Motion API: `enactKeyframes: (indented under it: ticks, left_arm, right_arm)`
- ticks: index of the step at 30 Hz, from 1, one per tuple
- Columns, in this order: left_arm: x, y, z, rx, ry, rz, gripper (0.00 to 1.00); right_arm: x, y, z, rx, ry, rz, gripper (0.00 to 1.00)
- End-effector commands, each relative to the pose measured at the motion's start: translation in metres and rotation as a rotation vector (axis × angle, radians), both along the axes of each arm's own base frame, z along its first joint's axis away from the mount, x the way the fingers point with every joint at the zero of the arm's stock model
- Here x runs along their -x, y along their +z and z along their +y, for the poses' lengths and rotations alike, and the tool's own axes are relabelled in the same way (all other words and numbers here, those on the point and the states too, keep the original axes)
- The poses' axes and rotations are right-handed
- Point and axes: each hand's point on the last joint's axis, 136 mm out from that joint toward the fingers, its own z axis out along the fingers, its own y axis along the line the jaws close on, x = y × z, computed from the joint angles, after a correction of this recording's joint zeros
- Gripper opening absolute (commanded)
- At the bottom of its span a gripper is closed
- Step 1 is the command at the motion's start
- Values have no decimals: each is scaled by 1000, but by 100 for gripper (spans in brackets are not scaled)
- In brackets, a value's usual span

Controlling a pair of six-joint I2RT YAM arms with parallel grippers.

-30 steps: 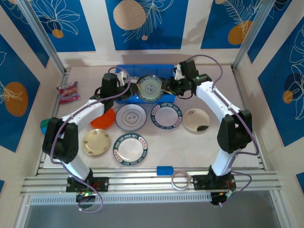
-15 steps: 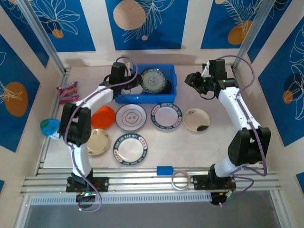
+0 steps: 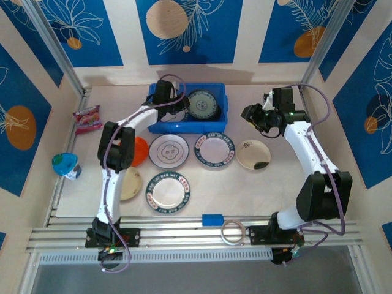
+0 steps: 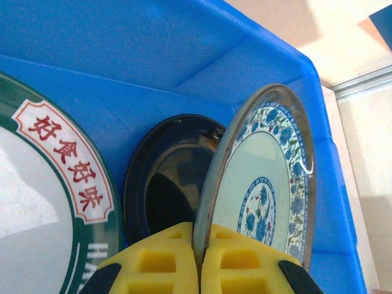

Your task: Place the plates into the plastic bin on the countertop

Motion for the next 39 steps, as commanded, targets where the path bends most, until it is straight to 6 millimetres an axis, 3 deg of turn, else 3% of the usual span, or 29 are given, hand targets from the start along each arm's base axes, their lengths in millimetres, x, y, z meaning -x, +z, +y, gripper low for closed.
enactKeyframes:
  ticks: [1,5,23,31,33,39]
  left_arm:
    - [-9,6,-11,31,0,-12,0]
    - [-12,-10,-17,29,-11,18,0]
    - [-7,-38,-36,-86,-49,86,0]
    - [-5,-41,-33,-119,-47,94,26]
    - [-6,-39,-32,-124,-48,90,27]
    - [-6,-28,-35,-137,-82,74,44]
  right_arm:
    - [7,5,-2,-29,6,-9,43]
    - [10,2,-5,-48,6,0,41]
    - [2,-12,-2,-40,22,23,42]
    - [-1,-10,1,-14,32,10,43]
    - [-1,-10,1,-12,32,9,43]
    - [0,-12,-4,51,25,14,44]
